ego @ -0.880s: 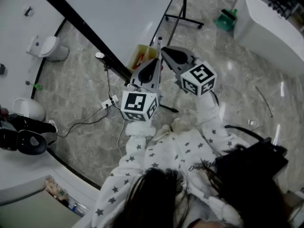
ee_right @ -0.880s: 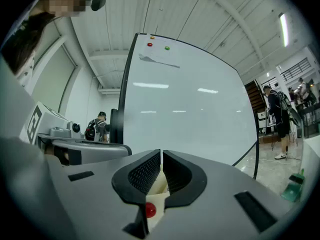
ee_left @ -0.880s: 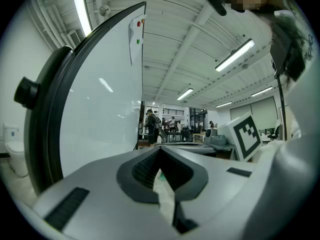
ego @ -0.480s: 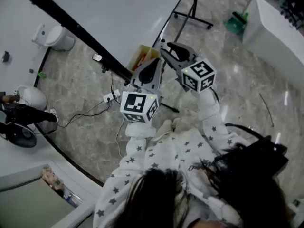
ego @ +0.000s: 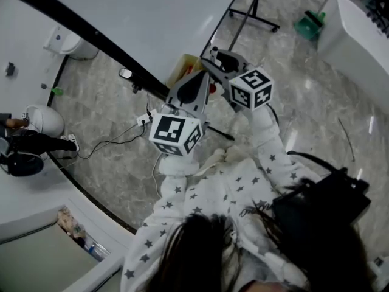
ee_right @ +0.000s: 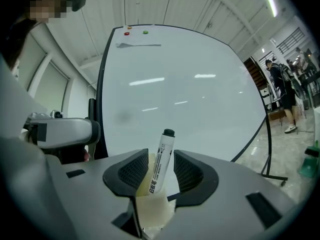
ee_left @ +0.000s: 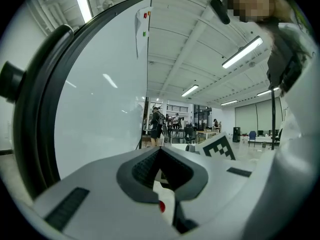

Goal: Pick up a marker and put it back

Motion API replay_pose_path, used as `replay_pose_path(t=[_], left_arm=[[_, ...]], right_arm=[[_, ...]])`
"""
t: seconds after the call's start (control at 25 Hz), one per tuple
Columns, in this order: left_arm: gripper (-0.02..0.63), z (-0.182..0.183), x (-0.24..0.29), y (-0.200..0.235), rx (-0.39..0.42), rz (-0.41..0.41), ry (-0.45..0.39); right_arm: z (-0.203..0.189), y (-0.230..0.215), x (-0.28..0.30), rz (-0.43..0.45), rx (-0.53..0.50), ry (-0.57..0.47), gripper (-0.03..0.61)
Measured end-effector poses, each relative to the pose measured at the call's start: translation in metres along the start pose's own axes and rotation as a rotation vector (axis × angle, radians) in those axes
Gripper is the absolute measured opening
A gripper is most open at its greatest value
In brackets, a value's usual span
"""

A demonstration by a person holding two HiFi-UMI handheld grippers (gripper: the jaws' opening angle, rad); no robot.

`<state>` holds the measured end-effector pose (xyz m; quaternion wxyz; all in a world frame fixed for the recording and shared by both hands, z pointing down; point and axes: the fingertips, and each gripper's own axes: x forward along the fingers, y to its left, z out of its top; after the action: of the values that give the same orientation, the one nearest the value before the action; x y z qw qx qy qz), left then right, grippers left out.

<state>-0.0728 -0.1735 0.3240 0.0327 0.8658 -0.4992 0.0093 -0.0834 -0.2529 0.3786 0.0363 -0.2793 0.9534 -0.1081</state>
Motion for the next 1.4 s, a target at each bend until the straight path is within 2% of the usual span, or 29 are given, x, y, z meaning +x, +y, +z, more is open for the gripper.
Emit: replay_pose_path(t=[0.08,0.12,0.2,0.56,0.8,1.2,1.4], left_arm=[[0.000,0.002,0.000,0.000,0.009,-0.005,0.011],[0.000,0.003,0.001,0.001,0.009,-0.007,0.016],[0.000,0.004,0.004,0.002,0.004,-0.015,0.025],[0.000,0.000,0.006,0.002,-0.003,-0.025,0.033],[0.002,0.000,0.005,0.005,0.006,-0.009,0.025],[0.000,0.017,0.000,0.015,0.027,0.011,-0.035],[0.000,0.028,-0.001,0.016,0.036,0.005,-0.070]], right_arm=[[0.002,0.001,0.002,0.005,-0.017,0.009,0.163],[0.003,0.001,0.003,0.004,-0.022,0.012,0.110],[0.004,0.000,0.003,0.003,-0.027,0.022,0.092],[0.006,0.003,0.000,0.025,0.041,-0.019,0.075],[0.026,0.008,-0.005,0.043,0.033,-0.073,0.075],[0.085,0.026,-0.018,0.052,-0.092,-0.178,0.075],[0.101,0.039,-0.026,0.068,-0.168,-0.201,0.075]])
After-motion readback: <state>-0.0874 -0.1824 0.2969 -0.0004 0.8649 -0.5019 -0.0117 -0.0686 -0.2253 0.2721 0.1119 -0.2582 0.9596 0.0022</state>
